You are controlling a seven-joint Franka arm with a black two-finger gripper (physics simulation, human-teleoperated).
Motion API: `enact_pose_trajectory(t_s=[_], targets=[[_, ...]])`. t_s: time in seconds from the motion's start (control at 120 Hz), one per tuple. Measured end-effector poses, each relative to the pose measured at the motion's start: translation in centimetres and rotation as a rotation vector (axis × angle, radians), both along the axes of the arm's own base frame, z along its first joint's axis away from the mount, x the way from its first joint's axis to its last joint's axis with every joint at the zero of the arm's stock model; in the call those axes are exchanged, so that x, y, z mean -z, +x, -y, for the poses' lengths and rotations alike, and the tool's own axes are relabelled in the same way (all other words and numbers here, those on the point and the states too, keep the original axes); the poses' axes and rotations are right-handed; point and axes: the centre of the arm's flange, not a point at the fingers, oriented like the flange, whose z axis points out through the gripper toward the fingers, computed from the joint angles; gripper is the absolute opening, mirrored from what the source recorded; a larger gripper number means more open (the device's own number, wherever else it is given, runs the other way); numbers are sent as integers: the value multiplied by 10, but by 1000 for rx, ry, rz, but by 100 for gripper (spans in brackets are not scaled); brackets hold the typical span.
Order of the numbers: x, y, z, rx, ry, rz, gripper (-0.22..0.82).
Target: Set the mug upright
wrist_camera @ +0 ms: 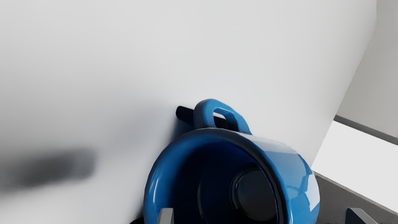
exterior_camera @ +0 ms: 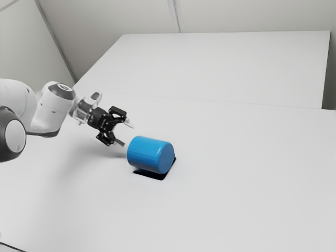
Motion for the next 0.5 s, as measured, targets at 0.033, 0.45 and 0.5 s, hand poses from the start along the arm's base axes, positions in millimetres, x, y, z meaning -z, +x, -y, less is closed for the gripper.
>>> enact_pose_trajectory(t_s=[0.033,0.45,0.5], targets=[[0,1,4,-3,-9,-3,60],[23,9,37,-65,-119,-65,60],[23,10,38,-70,-123,-66,52]])
